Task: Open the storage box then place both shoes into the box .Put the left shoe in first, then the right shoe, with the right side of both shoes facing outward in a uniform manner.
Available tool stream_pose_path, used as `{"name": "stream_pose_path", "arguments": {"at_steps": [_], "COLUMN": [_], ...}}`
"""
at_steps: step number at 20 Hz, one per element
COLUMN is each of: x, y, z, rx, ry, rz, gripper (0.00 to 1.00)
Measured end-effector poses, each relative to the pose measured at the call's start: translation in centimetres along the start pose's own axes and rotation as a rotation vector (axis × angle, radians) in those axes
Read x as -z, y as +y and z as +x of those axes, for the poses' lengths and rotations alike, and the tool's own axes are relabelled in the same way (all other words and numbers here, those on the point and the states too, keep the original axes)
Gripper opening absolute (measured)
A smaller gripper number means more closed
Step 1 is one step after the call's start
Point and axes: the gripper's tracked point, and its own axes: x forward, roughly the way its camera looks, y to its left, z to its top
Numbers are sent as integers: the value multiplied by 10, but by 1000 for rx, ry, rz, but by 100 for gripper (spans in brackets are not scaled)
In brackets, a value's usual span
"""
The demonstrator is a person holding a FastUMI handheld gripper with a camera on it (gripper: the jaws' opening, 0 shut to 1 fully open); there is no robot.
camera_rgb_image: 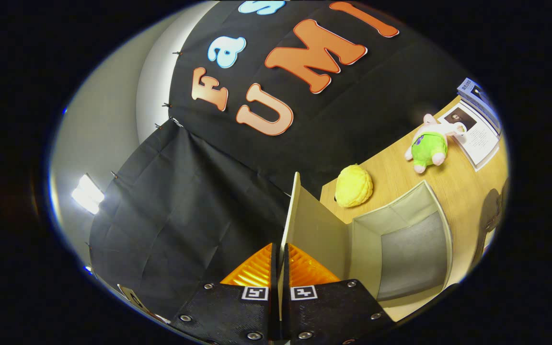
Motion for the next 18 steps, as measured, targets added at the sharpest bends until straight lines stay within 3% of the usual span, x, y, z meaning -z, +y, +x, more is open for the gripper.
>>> {"name": "stream_pose_path", "arguments": {"at_steps": [4,6,9,10,11,12,18], "x": [27,40,40,38,37,35,9], "y": [22,27,23,19,14,10,-18], "z": [21,24,27,27,26,27,15], "rx": [-28,-40,-14,-1,11,22,110], "ry": [67,99,102,97,92,85,11], "rz": [-47,-62,-106,-118,-125,-129,-183], "gripper": [9,20,69,77,92,96,98]}}
